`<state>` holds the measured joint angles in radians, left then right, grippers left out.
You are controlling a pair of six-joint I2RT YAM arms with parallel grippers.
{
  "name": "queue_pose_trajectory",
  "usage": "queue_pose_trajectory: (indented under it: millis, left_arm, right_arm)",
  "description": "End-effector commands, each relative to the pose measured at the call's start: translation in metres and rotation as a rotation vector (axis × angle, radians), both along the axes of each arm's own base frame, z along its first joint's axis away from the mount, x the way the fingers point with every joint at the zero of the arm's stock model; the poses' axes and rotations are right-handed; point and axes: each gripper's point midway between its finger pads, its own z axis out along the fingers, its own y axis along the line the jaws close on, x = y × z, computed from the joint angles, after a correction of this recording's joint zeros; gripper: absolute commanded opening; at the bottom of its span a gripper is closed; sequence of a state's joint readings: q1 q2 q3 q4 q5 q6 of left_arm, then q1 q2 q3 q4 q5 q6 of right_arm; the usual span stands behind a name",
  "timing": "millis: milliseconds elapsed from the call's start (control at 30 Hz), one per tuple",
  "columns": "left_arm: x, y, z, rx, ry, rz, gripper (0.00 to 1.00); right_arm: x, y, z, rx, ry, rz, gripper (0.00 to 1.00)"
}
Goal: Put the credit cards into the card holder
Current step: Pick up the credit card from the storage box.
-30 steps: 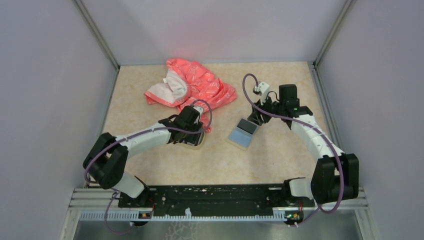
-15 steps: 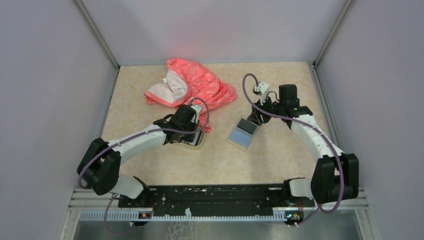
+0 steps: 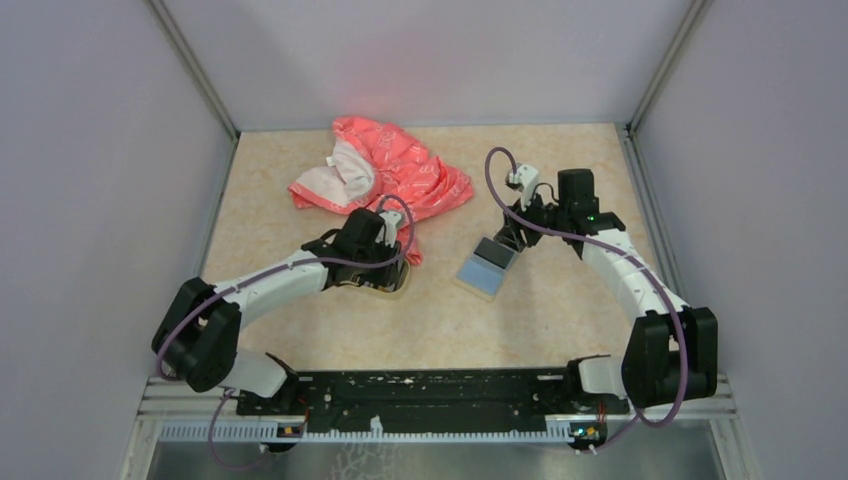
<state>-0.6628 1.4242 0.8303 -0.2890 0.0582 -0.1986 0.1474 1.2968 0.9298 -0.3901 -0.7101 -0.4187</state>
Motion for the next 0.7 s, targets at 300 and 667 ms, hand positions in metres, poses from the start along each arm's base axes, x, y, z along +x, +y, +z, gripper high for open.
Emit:
queue_pose_trajectory:
  millis: [300, 667]
  left_arm:
    - [0.007, 0.002, -0.014, -0.167, 0.11, 0.018, 0.44]
    - [0.01, 0.001, 0.005, -0.33, 0.158, -0.002, 0.36]
  right_arm:
    - [0.003, 0.003, 0.014, 0.026, -0.052, 0.027, 0.49]
    - [0.002, 0.004, 0.014, 0.028, -0.05, 0.03, 0.5]
